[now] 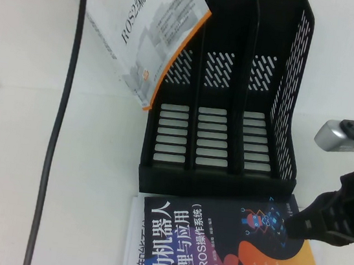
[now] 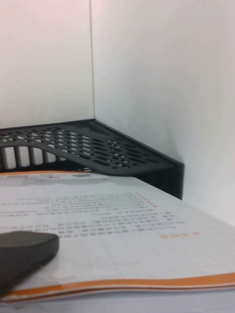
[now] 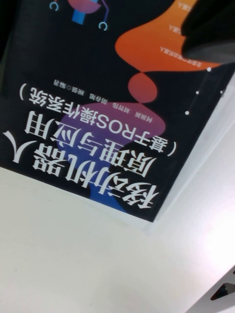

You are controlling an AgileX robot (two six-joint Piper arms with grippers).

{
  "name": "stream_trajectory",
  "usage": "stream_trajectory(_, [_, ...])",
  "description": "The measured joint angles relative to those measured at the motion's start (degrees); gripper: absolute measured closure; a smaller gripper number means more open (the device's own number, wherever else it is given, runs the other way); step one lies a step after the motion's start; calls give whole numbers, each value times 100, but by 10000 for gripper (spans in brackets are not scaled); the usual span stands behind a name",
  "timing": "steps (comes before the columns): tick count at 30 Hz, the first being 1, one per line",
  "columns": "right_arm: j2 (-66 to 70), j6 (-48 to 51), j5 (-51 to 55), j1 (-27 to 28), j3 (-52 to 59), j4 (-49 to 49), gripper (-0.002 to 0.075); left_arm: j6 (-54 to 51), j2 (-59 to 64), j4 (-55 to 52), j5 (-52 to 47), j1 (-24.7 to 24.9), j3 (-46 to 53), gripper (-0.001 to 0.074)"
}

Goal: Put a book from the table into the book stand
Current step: Place the book on the book shelf

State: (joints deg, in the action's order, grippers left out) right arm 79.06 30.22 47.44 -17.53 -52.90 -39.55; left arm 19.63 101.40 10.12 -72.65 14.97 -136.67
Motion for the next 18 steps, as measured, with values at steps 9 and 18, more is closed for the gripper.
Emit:
stream_trajectory(9, [0,0,0,0,51,-10,722,163,-112,62,0,0,-31,630])
stream_trajectory(18, [0,0,-145,0,408,-49,722,424,92,372,0,0,-31,630])
